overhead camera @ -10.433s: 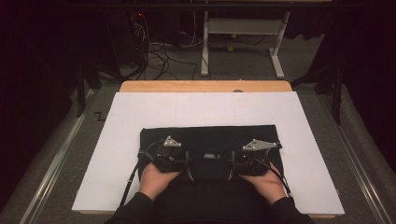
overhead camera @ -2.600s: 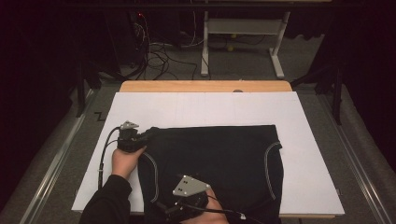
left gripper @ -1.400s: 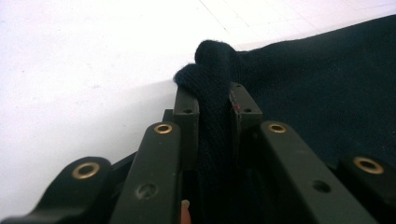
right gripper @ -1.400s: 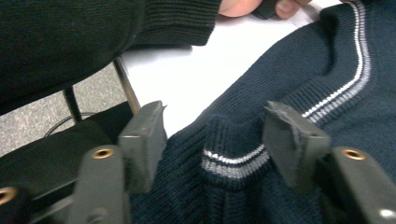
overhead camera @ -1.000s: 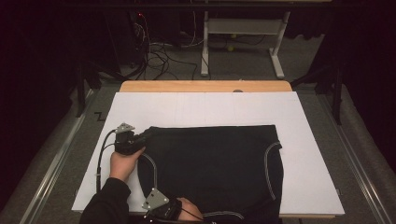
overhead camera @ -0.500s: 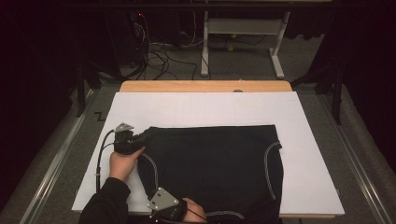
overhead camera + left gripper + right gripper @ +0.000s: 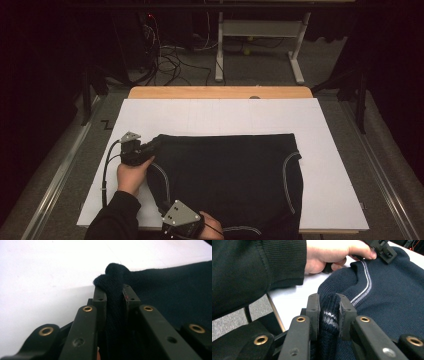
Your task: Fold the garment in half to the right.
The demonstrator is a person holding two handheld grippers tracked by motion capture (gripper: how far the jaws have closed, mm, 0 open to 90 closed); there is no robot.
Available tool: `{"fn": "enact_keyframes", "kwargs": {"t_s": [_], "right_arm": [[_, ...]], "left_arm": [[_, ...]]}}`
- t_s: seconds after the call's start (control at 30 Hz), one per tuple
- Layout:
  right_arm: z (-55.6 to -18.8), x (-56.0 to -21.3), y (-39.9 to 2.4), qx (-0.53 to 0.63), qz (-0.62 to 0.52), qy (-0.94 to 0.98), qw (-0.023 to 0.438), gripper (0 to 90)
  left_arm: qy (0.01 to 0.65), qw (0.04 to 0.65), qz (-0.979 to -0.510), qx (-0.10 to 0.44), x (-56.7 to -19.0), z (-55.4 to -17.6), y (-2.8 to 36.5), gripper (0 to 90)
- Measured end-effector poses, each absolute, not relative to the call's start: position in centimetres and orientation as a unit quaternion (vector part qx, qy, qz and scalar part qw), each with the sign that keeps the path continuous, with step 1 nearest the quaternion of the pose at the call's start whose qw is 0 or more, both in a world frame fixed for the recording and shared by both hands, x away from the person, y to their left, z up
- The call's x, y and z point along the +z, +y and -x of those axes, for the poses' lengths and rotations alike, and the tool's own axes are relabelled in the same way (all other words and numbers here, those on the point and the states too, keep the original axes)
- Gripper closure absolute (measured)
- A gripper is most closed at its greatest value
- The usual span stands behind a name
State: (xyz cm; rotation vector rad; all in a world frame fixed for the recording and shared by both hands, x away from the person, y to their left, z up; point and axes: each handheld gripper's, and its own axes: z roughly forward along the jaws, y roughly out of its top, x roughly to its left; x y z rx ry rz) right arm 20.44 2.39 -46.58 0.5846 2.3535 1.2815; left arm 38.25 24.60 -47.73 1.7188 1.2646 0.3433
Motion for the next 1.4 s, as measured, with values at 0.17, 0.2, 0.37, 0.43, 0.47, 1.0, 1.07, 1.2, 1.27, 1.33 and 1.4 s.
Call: {"fn": "enact_keyframes", "kwargs": {"t_s": [0.17,0.2,0.37,0.43,0.47,1.0,1.07,1.2,1.27,1.33,1.4], "right_arm": [[-20.4,-46.1,2.4,0.464,-0.206,0.838,0.201,75.8],[-20.4,-46.1,2.5,0.465,-0.205,0.837,0.202,75.8],[-20.4,-45.2,2.9,0.473,-0.201,0.833,0.204,75.8],[-20.4,-44.8,3.0,0.477,-0.198,0.831,0.206,75.9],[-20.4,-44.7,3.1,0.477,-0.197,0.831,0.206,75.9],[-20.7,-43.0,5.4,0.496,-0.178,0.826,0.201,75.9],[-20.7,-42.9,5.8,0.497,-0.175,0.827,0.199,75.9],[-20.7,-42.7,6.6,0.500,-0.169,0.827,0.192,75.9],[-20.6,-42.5,7.0,0.502,-0.166,0.827,0.192,75.9],[-20.5,-42.4,7.4,0.503,-0.163,0.828,0.188,75.9],[-20.5,-42.2,7.8,0.506,-0.161,0.827,0.186,75.9]], "left_arm": [[0.519,0.488,-0.688,0.143,-47.4,-38.2,24.9,73.8],[0.521,0.490,-0.685,0.143,-47.3,-38.2,25.0,73.7],[0.520,0.491,-0.681,0.159,-46.9,-38.1,25.3,73.7],[0.519,0.488,-0.683,0.165,-46.7,-38.0,25.4,73.8],[0.518,0.487,-0.683,0.170,-46.5,-38.0,25.5,73.8],[0.538,0.498,-0.651,0.197,-45.3,-37.4,28.1,73.7],[0.541,0.502,-0.646,0.197,-45.3,-37.3,28.6,73.7],[0.546,0.514,-0.631,0.198,-45.1,-36.9,29.7,73.8],[0.548,0.516,-0.628,0.200,-45.0,-36.7,30.2,73.9],[0.552,0.518,-0.622,0.200,-44.9,-36.5,30.8,74.0],[0.556,0.521,-0.616,0.198,-44.9,-36.4,31.3,74.1]]}}
